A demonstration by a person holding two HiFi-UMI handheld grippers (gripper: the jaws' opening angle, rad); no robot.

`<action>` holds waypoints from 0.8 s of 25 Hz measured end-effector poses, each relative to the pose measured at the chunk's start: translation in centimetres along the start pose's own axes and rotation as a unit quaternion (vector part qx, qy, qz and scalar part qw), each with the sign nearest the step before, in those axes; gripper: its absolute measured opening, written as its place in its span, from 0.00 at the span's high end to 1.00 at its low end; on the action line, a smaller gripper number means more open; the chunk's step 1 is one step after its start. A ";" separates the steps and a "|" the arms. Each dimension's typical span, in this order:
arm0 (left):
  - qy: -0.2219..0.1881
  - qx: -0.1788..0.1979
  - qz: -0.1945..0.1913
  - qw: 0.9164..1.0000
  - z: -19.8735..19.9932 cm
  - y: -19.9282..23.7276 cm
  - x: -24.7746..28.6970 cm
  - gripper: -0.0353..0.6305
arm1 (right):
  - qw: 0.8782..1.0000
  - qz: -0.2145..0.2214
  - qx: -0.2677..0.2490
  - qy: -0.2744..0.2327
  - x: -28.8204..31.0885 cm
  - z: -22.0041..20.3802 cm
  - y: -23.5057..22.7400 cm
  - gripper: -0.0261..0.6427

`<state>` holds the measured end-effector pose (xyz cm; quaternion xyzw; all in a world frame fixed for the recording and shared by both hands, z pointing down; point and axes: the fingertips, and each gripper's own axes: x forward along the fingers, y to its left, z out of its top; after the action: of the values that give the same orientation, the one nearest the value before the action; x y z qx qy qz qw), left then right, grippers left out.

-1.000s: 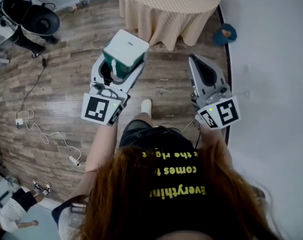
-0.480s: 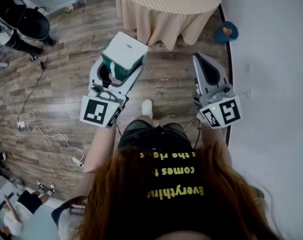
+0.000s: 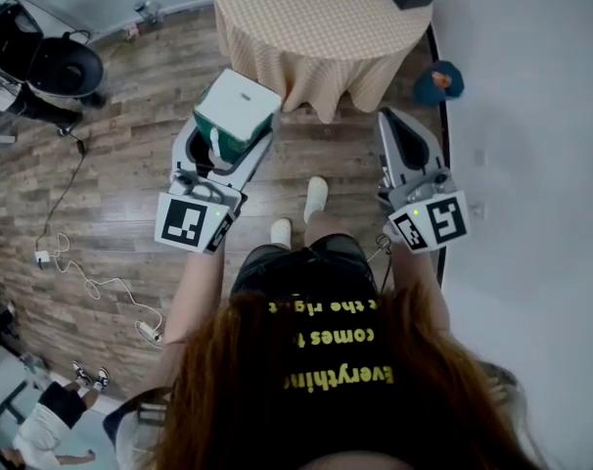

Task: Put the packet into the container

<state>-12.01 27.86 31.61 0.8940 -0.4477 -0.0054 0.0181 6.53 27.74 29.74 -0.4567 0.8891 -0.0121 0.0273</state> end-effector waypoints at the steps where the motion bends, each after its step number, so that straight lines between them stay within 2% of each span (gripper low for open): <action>1: 0.000 0.004 0.003 1.000 0.2 0.4 1.4 0.41 | 1.000 0.003 0.002 0.003 0.6 0.1 -1.4 0.94; 9: -0.027 0.025 0.049 0.998 2.9 5.2 10.1 0.41 | 0.999 0.038 -0.001 0.010 7.4 0.8 -9.9 0.94; 16: -0.017 0.020 0.062 0.998 2.3 8.9 13.9 0.41 | 0.999 0.033 0.009 0.017 10.6 0.0 -14.0 0.94; 20: -0.017 0.014 0.061 0.998 1.9 12.8 17.5 0.41 | 1.000 0.020 0.003 0.010 14.6 0.5 -16.6 0.94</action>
<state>-11.83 6.11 30.32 0.8650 -0.5015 -0.0132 -0.0016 11.54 6.25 29.51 -0.4386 0.8983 -0.0189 0.0195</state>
